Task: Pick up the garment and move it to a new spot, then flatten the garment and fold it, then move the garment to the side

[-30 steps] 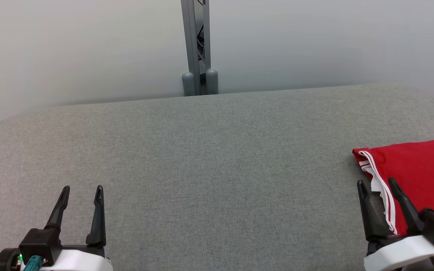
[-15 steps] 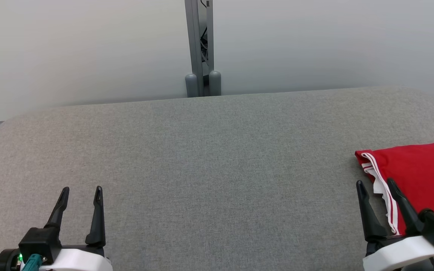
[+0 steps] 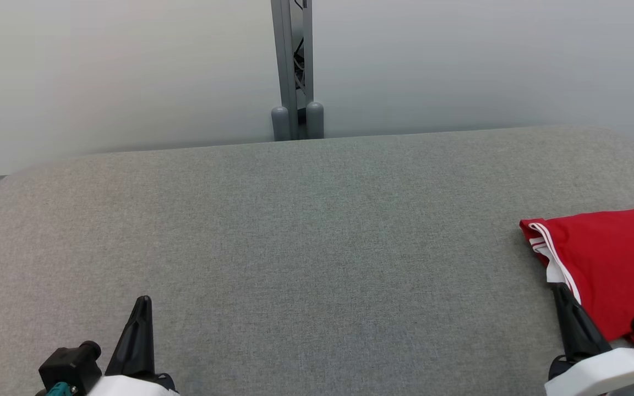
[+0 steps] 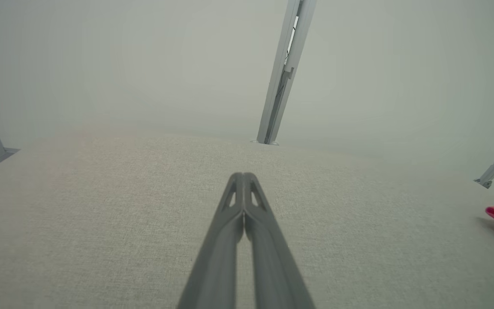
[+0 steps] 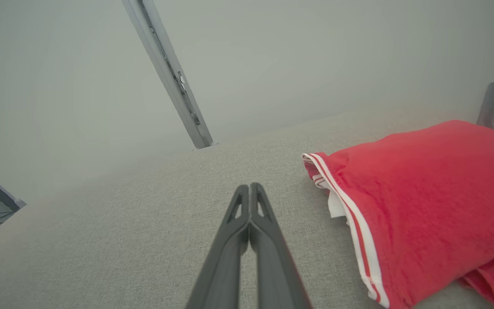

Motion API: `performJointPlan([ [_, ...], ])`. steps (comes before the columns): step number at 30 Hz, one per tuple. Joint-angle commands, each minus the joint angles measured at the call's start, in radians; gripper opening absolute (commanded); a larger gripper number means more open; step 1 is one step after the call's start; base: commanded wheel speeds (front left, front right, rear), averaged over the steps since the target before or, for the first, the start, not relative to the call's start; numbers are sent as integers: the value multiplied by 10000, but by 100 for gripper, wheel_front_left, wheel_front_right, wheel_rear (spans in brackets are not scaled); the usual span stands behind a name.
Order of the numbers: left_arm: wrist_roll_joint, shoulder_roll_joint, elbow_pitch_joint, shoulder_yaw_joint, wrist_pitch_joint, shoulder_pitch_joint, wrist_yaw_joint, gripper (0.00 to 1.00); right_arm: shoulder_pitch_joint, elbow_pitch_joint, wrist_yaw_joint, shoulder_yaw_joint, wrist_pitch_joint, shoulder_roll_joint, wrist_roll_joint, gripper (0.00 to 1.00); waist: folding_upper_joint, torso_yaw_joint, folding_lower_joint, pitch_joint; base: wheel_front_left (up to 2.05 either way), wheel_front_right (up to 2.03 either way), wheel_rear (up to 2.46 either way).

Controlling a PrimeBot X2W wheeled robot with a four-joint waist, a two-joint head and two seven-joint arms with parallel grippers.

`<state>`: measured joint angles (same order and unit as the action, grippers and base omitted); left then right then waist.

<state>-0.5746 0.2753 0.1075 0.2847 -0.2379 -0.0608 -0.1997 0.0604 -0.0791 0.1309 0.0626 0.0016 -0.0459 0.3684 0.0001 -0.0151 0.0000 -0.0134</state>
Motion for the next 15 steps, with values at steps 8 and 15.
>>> performJointPlan([
  [8, -1467, -205, -31, -105, -55, 401, 472, 0, -552, -250, 0, 660, 729, -233, 1745, 0, -1, 13, 0, 24, 0, 0, 0],
  [15, -2404, -413, 32, -116, -75, 485, 765, 0, -754, -512, -1, 1100, 1240, -294, 2827, 0, -1, 22, 0, 43, 0, 0, 0],
])
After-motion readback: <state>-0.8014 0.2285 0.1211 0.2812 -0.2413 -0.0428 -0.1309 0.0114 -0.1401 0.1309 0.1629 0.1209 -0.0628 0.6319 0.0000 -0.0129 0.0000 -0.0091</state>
